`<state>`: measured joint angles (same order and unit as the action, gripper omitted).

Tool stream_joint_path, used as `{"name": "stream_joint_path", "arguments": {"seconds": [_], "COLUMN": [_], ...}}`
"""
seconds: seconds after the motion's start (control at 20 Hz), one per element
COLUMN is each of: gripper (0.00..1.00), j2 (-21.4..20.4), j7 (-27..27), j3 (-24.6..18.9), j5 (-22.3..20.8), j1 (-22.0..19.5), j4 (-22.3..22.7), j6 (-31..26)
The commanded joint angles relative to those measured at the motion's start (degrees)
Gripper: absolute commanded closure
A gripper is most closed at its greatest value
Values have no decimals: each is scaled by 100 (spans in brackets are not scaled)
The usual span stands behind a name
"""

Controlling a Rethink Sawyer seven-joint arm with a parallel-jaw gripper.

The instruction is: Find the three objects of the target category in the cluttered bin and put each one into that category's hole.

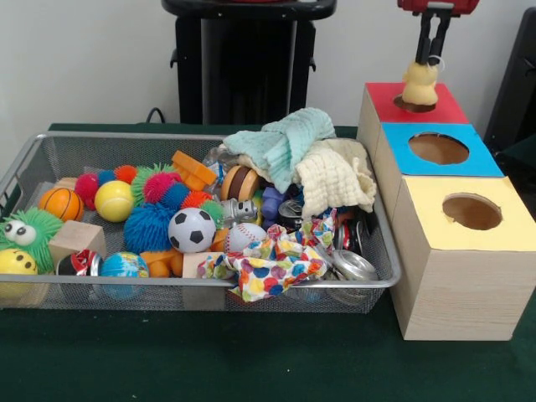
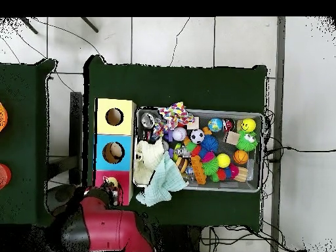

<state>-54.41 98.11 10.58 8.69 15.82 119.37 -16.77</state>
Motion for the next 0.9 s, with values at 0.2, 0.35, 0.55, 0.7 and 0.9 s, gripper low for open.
{"name": "stream_joint_path", "arguments": {"seconds": [0.2,0.35,0.55,0.7,0.9], "gripper": [100,100,100,100,100], "j2": [393,442,526,625,521], "j7": [940,948,991,1017,967], "j3": [-350,-361,-332,-352,-372], "j5": [-145,-123,-109,-99,-85], "j1": [-123,-119,-55,-54,-94], "j4": [204,196,176,169,195], "j6": [508,560,647,769,676]}}
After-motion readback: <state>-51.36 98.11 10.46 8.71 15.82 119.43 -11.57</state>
